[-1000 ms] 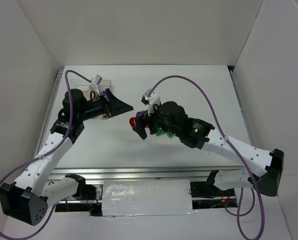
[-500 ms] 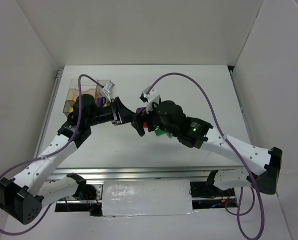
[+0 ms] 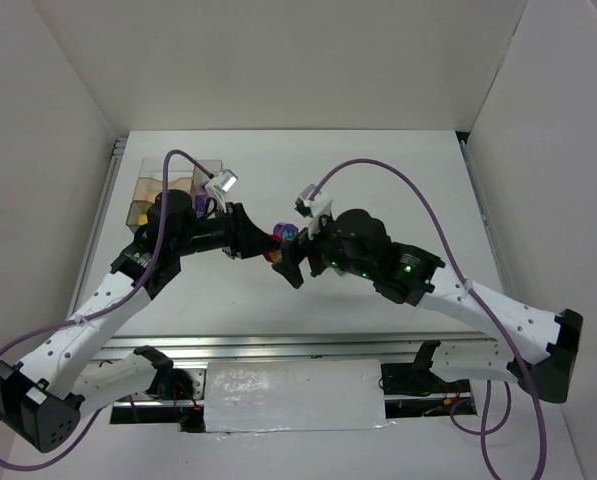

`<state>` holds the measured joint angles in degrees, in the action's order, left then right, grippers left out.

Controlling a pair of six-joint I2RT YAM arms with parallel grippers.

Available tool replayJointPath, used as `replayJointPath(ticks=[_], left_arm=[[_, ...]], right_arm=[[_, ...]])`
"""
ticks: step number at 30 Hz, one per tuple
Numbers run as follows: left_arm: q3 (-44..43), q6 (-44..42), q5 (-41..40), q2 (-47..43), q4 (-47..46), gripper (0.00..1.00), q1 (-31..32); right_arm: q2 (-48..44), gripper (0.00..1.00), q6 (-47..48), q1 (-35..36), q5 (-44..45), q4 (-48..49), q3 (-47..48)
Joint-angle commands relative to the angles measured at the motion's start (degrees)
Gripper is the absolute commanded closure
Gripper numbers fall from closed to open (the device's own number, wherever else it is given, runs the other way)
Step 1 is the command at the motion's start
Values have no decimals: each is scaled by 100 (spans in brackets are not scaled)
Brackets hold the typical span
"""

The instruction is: Sort the legos into containers by color

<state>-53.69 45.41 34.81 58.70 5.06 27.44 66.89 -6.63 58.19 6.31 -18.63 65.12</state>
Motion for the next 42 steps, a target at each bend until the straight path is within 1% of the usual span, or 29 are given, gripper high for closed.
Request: replayJointPath(ticks=[1, 2, 3, 4, 5, 6, 8, 9, 10, 12, 14, 16, 17, 21, 24, 25, 26, 27, 28, 29, 30, 31, 32, 33, 34, 35, 37, 38, 42], left_arm=[[-432, -857, -28, -367, 171, 100, 24], [-432, -1050, 156, -394, 136, 100, 24], [-388, -1139, 523, -455, 5, 100, 33], [-344, -1218, 762, -490, -109, 100, 25], [-222, -1227, 1104, -569, -380, 100, 33], [-160, -1210, 1264, -605, -479, 100, 33], [68, -1122, 1563, -753, -1074, 100, 42], [130, -1061, 1895, -798, -1234, 100, 42], [261, -1008, 2081, -851, -1409, 100, 42], [368, -894, 2432, -983, -1857, 100, 42], [395, -902, 2487, -1105, -1912, 100, 51], [333, -1025, 2496, -1141, -1719, 100, 51], [333, -1025, 2522, -1141, -1710, 100, 51], [351, -946, 2636, -1115, -1798, 100, 60], [342, -998, 2557, -1054, -1737, 100, 68], [324, -1016, 2557, -1027, -1702, 100, 60], [307, -1034, 2514, -966, -1614, 100, 60], [263, -1199, 2435, -948, -1492, 100, 68], [123, -1314, 2295, -939, -1299, 100, 68], [9, -1437, 2041, -956, -679, 100, 51], [-140, -1804, 1282, -974, -194, 100, 42], [-481, -1920, 743, -1018, 245, 100, 25], [-650, -1991, 181, -1009, 1007, 100, -2], [-956, -2140, -695, -975, 1371, 100, -106], [-1072, -2150, -1095, -939, 1645, 100, -177], [-1169, -2150, -1395, -904, 2074, 100, -282], [-1336, -2106, -1993, -746, 2393, 100, -651], [-1380, -2115, -2091, -685, 2595, 100, -765], [-1494, -1869, -3143, -229, 2842, 100, -1380]], right_arm=[[-946, 0, -127, -430, -1734, 246, -420], [-1133, 0, -136, -641, -2217, 290, -700], [-1457, 0, -180, -1130, -3152, 412, -824], [-1608, 0, -198, -1344, -3579, 465, -1000], [-1827, 0, -215, -1624, -4271, 544, -1089], [-1907, 0, -233, -1705, -4495, 615, -1089], [-2048, 0, -285, -1759, -4690, 650, -1098], [-2057, 0, -347, -1750, -4674, 781, -1090], [-2066, 0, -600, -1759, -4621, 895, -1089], [-1962, 0, -821, -1785, -4568, 1377, -1072], [-1803, 2, -1031, -1768, -4699, 1511, -958], [-1584, 4, -1199, -1776, -5006, 1845, -887], [-1452, 5, -1357, -1776, -5121, 2202, -870], [-1126, 8, -1753, -1768, -5455, 2820, -764], [-933, 24, -2122, -1759, -5807, 3417, -816], [-924, 49, -2210, -1750, -5851, 3567, -852], [-915, 84, -2298, -1759, -5999, 3856, -896], [-941, 100, -2307, -1768, -6001, 3884, -1000], [-1011, 100, -2159, -1776, -5931, 3920, -1089], [-1220, 100, -1975, -1890, -5504, 3702, -1176], [-1327, 100, -1843, -1995, -5134, 3544, -1386], [-1493, 100, -1815, -2170, -4800, 3481, -1519], [-1521, 100, -1867, -2624, -4344, 3420, -1633], [-1513, 100, -1920, -2820, -4113, 3280, -1739], [-1408, 100, -1921, -2979, -3894, 3087, -1722], [-1355, 100, -1947, -3163, -3247, 2737, -1679], [-1215, 100, -2052, -3200, -2724, 2575, -1678], [-1162, 100, -2061, -3192, -2670, 2601, -1713], [-968, 100, -2403, -3192, -2609, 2733, -1766]])
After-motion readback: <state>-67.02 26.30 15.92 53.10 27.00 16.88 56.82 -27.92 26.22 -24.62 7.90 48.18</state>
